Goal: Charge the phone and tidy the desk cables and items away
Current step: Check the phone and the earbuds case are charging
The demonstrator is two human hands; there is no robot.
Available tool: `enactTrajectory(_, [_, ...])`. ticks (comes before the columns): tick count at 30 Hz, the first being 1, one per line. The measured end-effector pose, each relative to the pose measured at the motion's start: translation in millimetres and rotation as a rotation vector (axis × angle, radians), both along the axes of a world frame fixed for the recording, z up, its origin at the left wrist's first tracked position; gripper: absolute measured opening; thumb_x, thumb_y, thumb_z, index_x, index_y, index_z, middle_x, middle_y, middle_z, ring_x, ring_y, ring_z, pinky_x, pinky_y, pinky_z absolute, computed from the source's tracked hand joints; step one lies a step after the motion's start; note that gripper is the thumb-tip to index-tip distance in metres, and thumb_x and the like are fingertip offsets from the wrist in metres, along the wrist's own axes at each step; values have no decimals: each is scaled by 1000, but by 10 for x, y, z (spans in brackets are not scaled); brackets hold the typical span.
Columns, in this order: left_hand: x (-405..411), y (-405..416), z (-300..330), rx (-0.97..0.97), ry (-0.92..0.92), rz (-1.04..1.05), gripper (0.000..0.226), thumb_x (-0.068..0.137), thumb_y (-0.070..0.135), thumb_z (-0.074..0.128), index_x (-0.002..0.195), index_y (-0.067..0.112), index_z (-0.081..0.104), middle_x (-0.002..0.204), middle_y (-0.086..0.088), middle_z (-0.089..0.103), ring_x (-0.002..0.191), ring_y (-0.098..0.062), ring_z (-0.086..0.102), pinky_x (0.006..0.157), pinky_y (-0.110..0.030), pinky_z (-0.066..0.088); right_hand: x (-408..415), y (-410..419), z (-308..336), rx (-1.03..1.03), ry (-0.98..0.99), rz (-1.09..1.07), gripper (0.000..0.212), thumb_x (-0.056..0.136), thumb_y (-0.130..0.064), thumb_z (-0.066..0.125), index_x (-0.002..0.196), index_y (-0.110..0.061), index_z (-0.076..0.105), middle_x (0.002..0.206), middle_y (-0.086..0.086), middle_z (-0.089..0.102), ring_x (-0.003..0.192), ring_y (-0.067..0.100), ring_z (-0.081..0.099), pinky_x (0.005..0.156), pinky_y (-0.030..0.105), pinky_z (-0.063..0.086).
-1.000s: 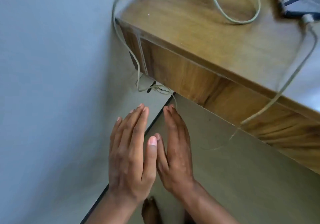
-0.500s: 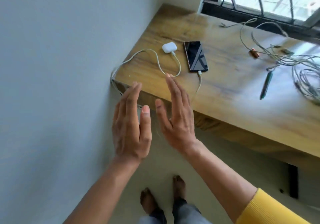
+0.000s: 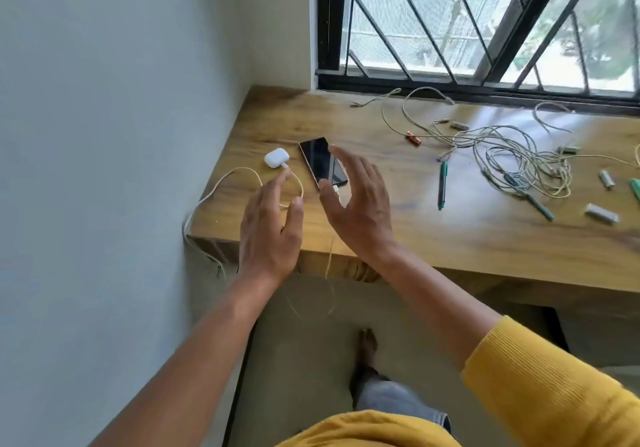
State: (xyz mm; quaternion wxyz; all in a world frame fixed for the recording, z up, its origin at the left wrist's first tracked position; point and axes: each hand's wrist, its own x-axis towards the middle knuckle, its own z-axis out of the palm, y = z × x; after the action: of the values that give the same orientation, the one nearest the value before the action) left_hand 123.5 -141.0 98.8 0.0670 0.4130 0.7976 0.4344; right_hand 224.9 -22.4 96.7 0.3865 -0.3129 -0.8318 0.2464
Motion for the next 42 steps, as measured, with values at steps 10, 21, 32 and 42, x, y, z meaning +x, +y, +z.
enactTrajectory(10, [-240,931,-269,-330,-14,-14,62,104,28,61,161,16,39,168,-5,39,156,-20,31,127,-38,25,-91,1268,-308,-502,-163,15,31,101,-32,66,131,-25,66,110,-4,68,100,16,69,90,45,60])
enactTrajectory(21, [-309,1663,-567,-486,-163,88,69,103,27,64,163,11,34,167,-8,39,157,-23,32,127,-35,24,-381,1882,-818,-653,-370,142,43,96,-33,66,137,-21,63,113,-2,67,100,20,68,93,47,58])
enactTrajectory(32, [-704,2115,-749,-391,-648,283,36,99,12,52,76,35,37,79,17,42,82,-15,45,70,-30,37,-886,2050,-836,-834,-470,29,16,83,-12,48,81,-7,64,75,7,66,77,31,63,62,35,45])
enactTrajectory(42, [-928,2057,-896,-133,-784,316,31,102,3,58,127,16,72,106,14,68,103,-7,65,97,-22,48,-977,2010,-1087,-1099,-207,-56,26,89,-41,59,96,-18,70,92,6,77,87,29,76,80,54,64])
